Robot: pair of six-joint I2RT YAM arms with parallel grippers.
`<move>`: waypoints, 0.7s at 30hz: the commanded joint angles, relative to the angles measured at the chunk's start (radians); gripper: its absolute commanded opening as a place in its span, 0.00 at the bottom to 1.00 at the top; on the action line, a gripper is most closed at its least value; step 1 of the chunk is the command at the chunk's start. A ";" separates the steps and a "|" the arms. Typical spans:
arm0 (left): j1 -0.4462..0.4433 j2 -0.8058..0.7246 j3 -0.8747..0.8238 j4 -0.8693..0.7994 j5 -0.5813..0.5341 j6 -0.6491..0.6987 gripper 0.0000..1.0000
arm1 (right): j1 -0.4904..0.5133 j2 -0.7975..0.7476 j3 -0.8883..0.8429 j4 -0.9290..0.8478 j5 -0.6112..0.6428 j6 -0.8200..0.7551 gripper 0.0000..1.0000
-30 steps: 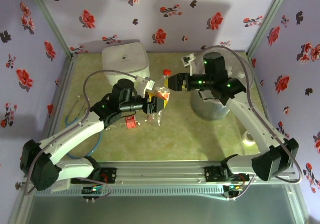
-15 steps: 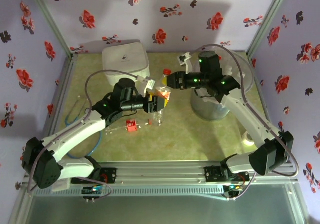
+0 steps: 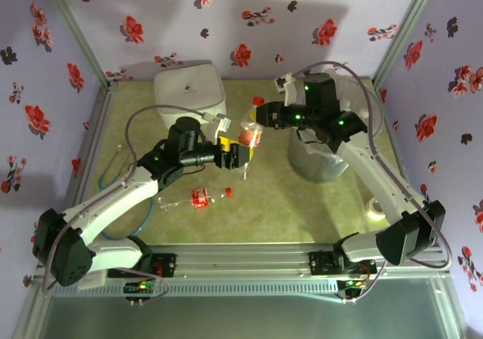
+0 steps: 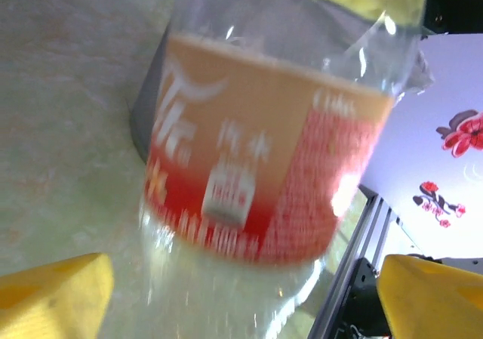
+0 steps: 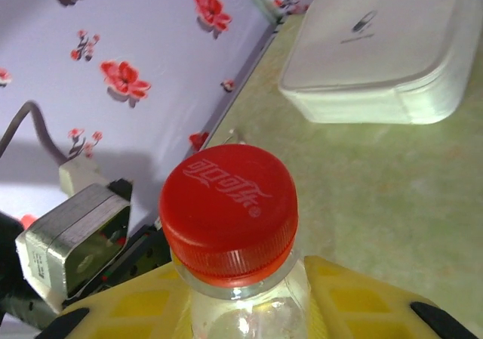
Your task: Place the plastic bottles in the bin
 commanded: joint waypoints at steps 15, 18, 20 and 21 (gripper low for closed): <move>-0.005 -0.062 0.069 -0.763 -0.320 0.106 0.96 | -0.381 -0.110 0.338 -0.236 0.486 -0.073 0.14; -0.056 -0.038 0.067 -0.853 -0.378 0.102 0.99 | -0.425 -0.095 0.373 -0.264 0.586 -0.111 0.14; -0.079 -0.044 0.046 -0.863 -0.395 0.098 1.00 | -0.451 -0.074 0.399 -0.287 0.627 -0.134 0.14; -0.086 -0.048 0.033 -0.861 -0.401 0.097 1.00 | -0.466 -0.064 0.407 -0.294 0.630 -0.138 0.14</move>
